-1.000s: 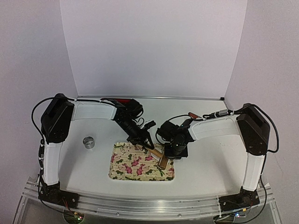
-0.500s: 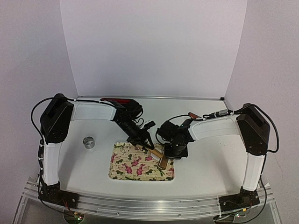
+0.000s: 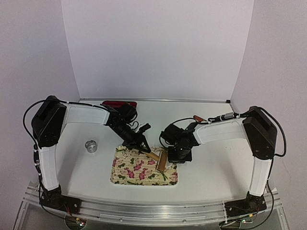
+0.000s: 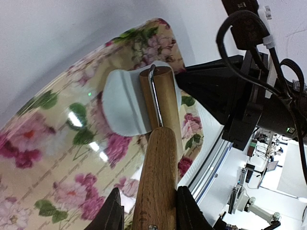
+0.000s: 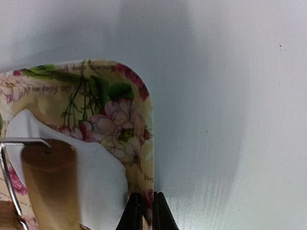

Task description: Roll out the dumpling wrappers from the dough

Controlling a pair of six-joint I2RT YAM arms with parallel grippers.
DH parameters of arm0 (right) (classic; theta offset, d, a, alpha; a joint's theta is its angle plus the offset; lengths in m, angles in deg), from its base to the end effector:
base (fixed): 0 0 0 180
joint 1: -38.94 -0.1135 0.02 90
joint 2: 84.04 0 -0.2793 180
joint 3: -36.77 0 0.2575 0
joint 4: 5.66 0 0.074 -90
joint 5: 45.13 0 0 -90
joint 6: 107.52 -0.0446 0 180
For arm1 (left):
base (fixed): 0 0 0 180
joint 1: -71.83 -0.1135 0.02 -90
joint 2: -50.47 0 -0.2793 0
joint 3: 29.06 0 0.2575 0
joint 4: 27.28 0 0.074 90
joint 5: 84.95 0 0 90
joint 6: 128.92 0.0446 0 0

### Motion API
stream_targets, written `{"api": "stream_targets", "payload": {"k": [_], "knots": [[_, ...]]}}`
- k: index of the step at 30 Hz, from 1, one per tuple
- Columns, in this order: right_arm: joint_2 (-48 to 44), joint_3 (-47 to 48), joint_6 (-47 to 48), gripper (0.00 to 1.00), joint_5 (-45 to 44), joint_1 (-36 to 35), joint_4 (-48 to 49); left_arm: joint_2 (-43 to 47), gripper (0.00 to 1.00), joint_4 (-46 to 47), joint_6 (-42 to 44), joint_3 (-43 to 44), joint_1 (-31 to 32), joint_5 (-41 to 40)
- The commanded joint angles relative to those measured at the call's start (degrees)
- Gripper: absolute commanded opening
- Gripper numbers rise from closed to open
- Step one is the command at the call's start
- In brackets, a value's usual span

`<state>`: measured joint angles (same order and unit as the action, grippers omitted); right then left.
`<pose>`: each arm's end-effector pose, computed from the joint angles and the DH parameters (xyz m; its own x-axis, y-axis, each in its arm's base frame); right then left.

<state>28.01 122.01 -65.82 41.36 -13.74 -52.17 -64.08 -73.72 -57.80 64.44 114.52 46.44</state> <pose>0.2378 0.3075 0.1427 -0.9710 -0.0445 -0.2347 -0.0873 0.9806 0.1753 0.2869 -0.3048 0.1758 -0.8673 0.4698 -0.1646 0.4376 0.5621 -0.7018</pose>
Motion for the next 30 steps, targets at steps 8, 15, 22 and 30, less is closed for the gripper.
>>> {"api": "stream_targets", "payload": {"k": [8,15,22,30], "knots": [[0.6,-1.2,-0.1,0.0,-1.7,-0.2,-2.9,0.4,0.0,-12.7,2.9,-9.8,-5.8,-20.9],[0.1,-1.5,-0.5,0.0,-2.0,-0.2,-2.9,1.8,0.0,-12.2,3.3,-12.1,-7.2,-21.5],[-0.4,-1.8,-0.7,0.0,-2.3,-0.2,-2.9,3.6,0.0,-11.8,3.6,-14.2,-8.3,-21.8],[-1.3,-2.3,-1.1,0.0,-2.7,-0.2,-3.1,6.3,0.0,-11.6,3.5,-15.0,-8.7,-21.9]]}}
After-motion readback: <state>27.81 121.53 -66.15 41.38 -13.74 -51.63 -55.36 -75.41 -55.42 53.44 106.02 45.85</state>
